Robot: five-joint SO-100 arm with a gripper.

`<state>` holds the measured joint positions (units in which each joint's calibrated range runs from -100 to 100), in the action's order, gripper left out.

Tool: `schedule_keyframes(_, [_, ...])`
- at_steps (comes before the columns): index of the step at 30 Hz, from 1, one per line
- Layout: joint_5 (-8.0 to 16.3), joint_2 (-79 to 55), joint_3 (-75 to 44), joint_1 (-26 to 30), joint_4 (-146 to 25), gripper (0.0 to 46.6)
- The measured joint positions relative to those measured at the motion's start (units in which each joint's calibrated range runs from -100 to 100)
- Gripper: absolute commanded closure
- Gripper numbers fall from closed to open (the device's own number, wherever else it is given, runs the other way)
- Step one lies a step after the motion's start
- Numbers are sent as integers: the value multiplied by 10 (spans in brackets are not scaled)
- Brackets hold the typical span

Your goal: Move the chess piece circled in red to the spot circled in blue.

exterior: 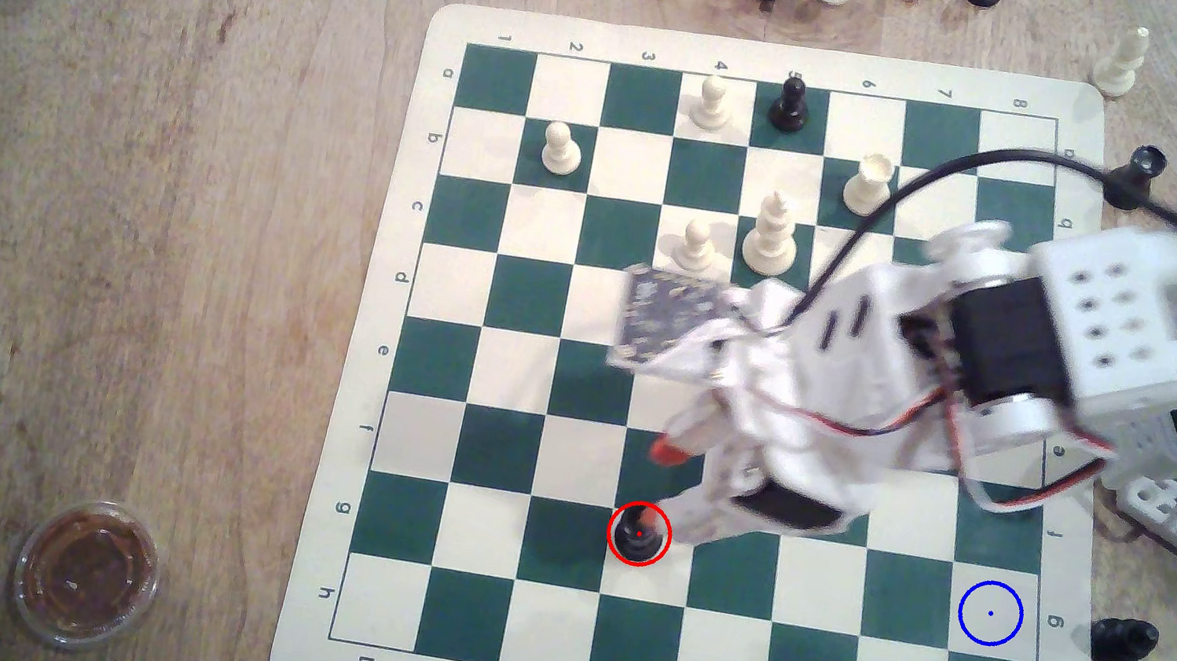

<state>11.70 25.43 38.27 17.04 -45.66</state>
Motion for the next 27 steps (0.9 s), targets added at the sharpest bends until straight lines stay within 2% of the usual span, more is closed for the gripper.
schedule_keyframes(11, [4,-117,-89,-13,-61,290])
schedule_keyframes(17, [16,-158,-129,-13,-83,290])
schedule_keyframes(27, [15,-233,-163,-13,-83,296])
